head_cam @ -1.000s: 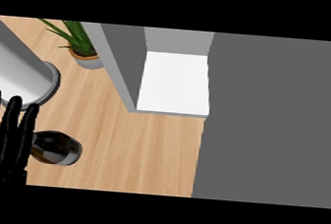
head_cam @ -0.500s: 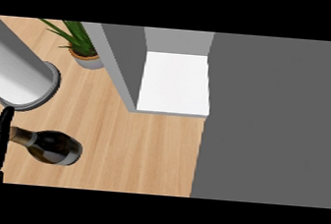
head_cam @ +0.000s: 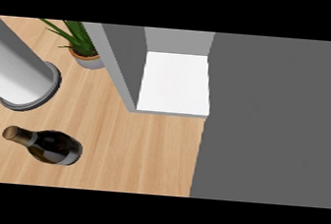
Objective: Pick up the wine, place it into the cabinet and close the cabinet
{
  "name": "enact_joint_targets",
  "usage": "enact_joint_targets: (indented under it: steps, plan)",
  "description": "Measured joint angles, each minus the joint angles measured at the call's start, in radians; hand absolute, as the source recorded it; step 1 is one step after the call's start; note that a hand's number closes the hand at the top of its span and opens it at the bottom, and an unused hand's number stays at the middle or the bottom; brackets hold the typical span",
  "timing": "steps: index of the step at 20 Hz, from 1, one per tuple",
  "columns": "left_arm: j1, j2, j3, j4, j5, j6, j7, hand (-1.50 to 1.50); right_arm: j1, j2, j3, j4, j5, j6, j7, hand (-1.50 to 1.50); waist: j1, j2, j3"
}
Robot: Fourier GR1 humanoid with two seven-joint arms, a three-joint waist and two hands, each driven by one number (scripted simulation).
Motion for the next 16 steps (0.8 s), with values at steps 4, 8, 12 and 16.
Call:
enact_joint_targets:
  steps: [4,8,12,16]
  plan:
    - [0.016,0.003,0.098,0.018,0.059,-0.042,-0.002,-1.50,-0.011,0.014,0.018,0.001,0.013,-0.013,0.004,-1.50,0.001,0.001,0.000]
    - [0.033,-0.024,0.156,0.066,0.147,-0.095,-0.053,-1.50,-0.005,0.009,0.004,-0.003,0.017,-0.003,0.000,-1.50,-0.001,0.001,0.000]
    - [0.073,-0.045,0.201,0.116,0.234,-0.169,-0.102,-1.50,-0.009,0.008,0.006,-0.009,0.020,0.001,0.010,-1.50,0.000,0.001,0.000]
    - [0.095,-0.070,0.225,0.221,0.292,-0.250,-0.192,-1.50,-0.022,0.009,0.000,-0.009,0.027,0.001,0.017,-1.50,-0.002,0.001,0.000]
